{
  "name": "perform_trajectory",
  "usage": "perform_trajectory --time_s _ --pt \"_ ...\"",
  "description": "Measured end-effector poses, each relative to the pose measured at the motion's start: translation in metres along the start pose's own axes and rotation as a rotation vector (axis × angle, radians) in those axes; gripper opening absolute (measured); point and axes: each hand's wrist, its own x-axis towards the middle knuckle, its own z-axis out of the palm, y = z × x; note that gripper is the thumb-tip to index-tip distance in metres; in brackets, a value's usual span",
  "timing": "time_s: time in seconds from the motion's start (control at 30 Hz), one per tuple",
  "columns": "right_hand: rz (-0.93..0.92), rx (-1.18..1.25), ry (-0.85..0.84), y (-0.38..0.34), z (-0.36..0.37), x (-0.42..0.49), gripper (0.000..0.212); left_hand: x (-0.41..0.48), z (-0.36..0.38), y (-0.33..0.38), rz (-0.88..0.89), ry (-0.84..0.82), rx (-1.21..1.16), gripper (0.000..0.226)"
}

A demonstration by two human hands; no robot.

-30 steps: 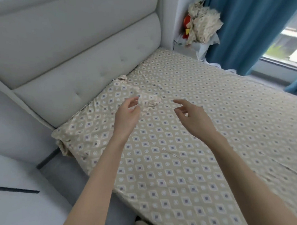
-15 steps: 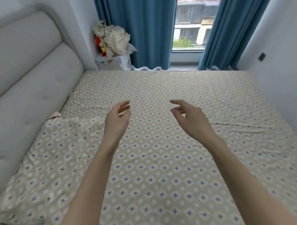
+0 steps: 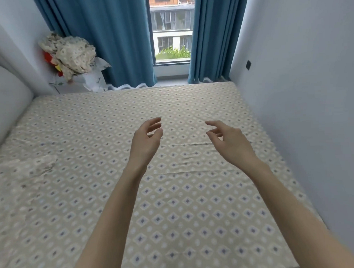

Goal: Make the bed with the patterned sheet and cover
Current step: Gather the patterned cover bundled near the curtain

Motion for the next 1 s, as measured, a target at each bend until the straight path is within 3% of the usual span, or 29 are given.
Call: perform_trajectory --time_s 0.37,0.8,1.0 --pt "0.117 0.017 0.071 0.096 -0.092 -0.036 0.034 -0.026 0.108 0.036 0.016 -0.113 0.002 0.034" --pt "0.444 0.009 0.324 0.191 -0.17 -0.136 0.035 -0.079 0.257 0.075 0.188 -0.564 0.095 0.037" --pt "0.502 0.025 0.384 0.259 -0.223 -0.179 0.035 -0.123 0.352 0.089 0.218 -0.666 0.109 0.037"
